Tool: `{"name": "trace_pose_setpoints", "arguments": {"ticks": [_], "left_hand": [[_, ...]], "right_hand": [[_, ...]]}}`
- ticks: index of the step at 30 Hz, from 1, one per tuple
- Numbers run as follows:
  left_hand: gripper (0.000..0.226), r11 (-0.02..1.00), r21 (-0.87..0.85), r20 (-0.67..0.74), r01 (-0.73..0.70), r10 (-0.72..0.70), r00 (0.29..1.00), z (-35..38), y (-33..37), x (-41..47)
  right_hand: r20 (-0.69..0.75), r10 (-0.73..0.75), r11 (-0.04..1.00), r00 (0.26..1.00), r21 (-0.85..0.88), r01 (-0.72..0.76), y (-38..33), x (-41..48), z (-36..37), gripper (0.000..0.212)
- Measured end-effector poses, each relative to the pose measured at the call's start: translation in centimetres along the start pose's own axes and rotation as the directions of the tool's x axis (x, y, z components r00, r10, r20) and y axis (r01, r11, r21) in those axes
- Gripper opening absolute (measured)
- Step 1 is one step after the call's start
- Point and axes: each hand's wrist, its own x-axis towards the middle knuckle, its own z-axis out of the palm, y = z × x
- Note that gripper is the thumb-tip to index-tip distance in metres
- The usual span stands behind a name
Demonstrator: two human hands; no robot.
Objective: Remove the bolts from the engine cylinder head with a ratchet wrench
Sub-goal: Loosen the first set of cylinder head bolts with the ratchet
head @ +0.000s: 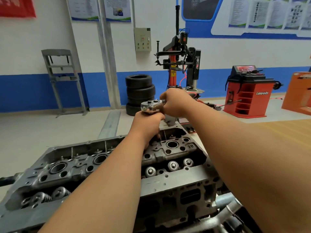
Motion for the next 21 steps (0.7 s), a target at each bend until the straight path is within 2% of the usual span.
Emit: {"name": "trace_pose_setpoints", "arguments": {"ticks": [2, 4, 7, 9, 13, 15, 18, 21], "left_hand": [[0.006, 1.0, -0.009, -0.018, 0.009, -0.009, 1.0, 0.1, 0.1, -0.1], [0.01, 0.999, -0.013, -0.015, 0.036, -0.037, 0.999, 0.1, 0.1, -0.1], [0.018, 0.996, 0.021, 0.015, 0.083, -0.084, 0.996, 0.2, 0.4, -0.1], [0.013, 0.996, 0.071, 0.012, 0.06, -0.061, 0.998, 0.4, 0.4, -0.2], [0.028, 0.977, 0.21, -0.018, -0.037, 0.042, 0.999, 0.6, 0.4, -0.8], [0.024, 0.955, 0.271, -0.057, -0.12, 0.14, 0.989, 0.4, 0.9, -1.5], [0.029, 0.964, 0.252, -0.054, -0.089, 0.106, 0.993, 0.6, 1.2, -1.5], [0.018, 0.918, 0.374, -0.05, -0.13, 0.16, 0.986, 0.4, 0.7, -1.1]], "right_hand": [[-0.019, -0.003, 1.0, 1.0, 0.02, 0.003, 0.3, -0.2, 0.2, 0.006], [-0.071, 0.006, 1.0, 0.997, -0.019, -0.008, 0.4, -1.0, 0.1, 0.02], [-0.157, 0.053, 0.977, 0.986, -0.198, -0.084, 0.0, -3.5, -0.5, 0.011], [-0.179, 0.089, 0.936, 0.98, -0.321, -0.144, -0.8, -6.5, -1.2, 0.016], [-0.23, 0.075, 0.862, 0.97, -0.475, -0.179, -4.4, -12.7, -1.5, 0.033], [-0.168, 0.123, 0.855, 0.978, -0.483, -0.19, -6.8, -13.5, -1.0, 0.039], [-0.062, 0.219, 0.86, 0.974, -0.46, -0.222, -8.5, -12.6, -0.9, 0.043], [-0.148, 0.19, 0.898, 0.971, -0.374, -0.233, -7.3, -12.2, -1.2, 0.017]]}}
